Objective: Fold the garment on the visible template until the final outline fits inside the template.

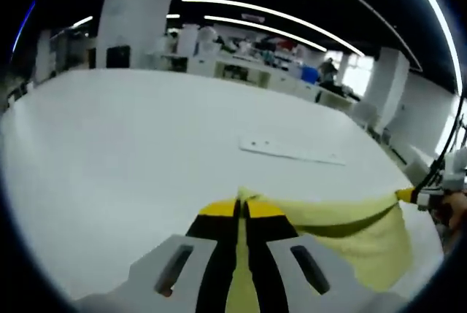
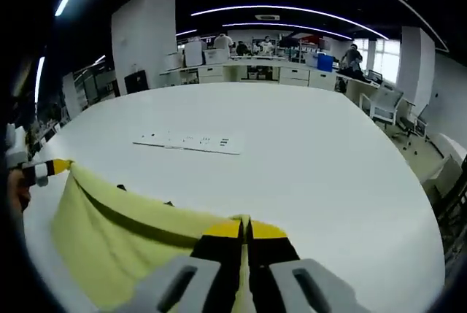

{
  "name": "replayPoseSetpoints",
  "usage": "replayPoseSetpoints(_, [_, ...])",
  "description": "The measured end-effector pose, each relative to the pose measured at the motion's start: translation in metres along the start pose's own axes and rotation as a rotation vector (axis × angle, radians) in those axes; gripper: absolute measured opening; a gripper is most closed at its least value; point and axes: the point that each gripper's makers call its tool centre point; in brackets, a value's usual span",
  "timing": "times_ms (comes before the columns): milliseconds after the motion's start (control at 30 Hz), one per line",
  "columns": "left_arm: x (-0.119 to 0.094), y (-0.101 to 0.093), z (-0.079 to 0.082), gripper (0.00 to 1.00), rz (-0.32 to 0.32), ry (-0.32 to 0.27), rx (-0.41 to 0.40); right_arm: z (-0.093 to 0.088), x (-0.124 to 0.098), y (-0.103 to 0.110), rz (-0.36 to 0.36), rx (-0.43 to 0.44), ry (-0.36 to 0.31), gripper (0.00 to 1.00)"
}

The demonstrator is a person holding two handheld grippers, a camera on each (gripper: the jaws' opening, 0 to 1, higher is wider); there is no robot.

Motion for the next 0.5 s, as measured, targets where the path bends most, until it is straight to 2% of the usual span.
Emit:
replayPoseSetpoints(200, [0.016,0.007,-0.018,0.00,0.008,0.012,0.006,-0.015,0.018,-0.002,0.000,-0.004,0.034,0.00])
replayPoseSetpoints(400, [0.021,0.011,-0.030,0.00,0.002,0.044,0.074,-0.026,0.024,-0.003,0.008,-0.003,0.073,0.00])
replayPoseSetpoints(500, [0.022,0.011,-0.034,0.00,-0.008,0.061,0.113,-0.038,0.024,-0.003,0.024,-0.030,0.139,0.00])
Point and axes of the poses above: the point that each gripper's makers call its tool centre point, and the gripper's own axes: x roughly forward along the fingers, y roughly to its left, z roughly out of its top, and after that the axes turned 9 degrees about -y, right-handed
